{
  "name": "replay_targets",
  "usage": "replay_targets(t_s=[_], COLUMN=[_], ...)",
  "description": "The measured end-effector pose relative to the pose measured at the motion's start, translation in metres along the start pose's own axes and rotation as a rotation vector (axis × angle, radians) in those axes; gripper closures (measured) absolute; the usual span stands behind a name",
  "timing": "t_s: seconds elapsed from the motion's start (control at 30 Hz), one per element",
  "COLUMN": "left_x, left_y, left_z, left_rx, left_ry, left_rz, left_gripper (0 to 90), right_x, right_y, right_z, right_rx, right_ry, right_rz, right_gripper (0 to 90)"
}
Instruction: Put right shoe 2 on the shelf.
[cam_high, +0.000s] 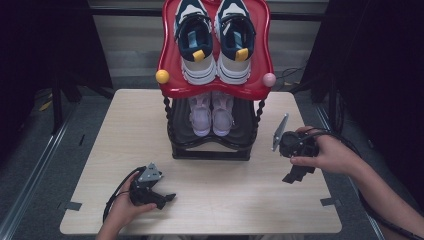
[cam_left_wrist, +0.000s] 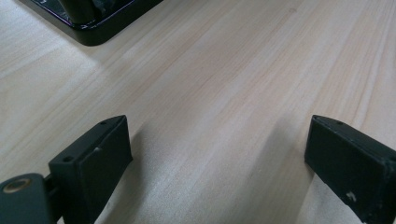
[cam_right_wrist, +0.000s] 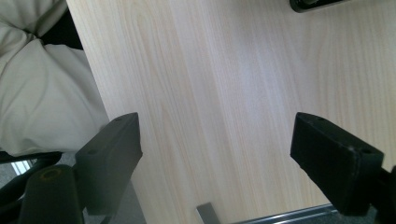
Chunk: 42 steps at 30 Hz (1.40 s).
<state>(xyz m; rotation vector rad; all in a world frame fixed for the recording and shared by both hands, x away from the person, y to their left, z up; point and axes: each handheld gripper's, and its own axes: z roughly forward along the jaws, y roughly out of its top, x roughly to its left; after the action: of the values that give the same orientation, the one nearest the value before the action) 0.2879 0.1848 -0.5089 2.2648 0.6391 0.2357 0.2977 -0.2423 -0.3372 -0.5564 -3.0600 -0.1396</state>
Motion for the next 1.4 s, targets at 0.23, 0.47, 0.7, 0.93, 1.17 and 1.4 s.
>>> replay_targets(t_s=[0.23,0.47,0.7,0.93,1.17,1.4], left_x=[0.000,0.000,0.000,0.000,0.000,0.000], left_y=[0.000,0.000,0.000,0.000,0.000,0.000], left_z=[0.000,0.000,0.000,0.000,0.000,0.000], left_rx=[-0.001,0.000,0.000,0.000,0.000,0.000], left_ry=[0.000,0.000,-0.001,-0.002,-0.001,-0.001], left_rz=[0.000,0.000,-0.003,-0.003,-0.003,-0.003], left_gripper=[6.7,6.7,6.7,6.7,6.7,6.7], right_x=[-0.003,-0.004,-0.006,-0.007,-0.006,-0.006], right_y=[-0.007,-0.015,-0.022,-0.029,-0.035,-0.041], right_z=[0.015,0.033,0.052,0.066,0.081,0.094], right_rx=[-0.026,-0.036,-0.032,-0.053,-0.076,-0.098], right_ry=[0.004,0.025,0.028,0.037,0.041,0.036], right_rz=[0.006,0.036,0.046,0.071,0.102,0.126], right_gripper=[15.8,15.8,15.8,15.8,15.8,15.8])
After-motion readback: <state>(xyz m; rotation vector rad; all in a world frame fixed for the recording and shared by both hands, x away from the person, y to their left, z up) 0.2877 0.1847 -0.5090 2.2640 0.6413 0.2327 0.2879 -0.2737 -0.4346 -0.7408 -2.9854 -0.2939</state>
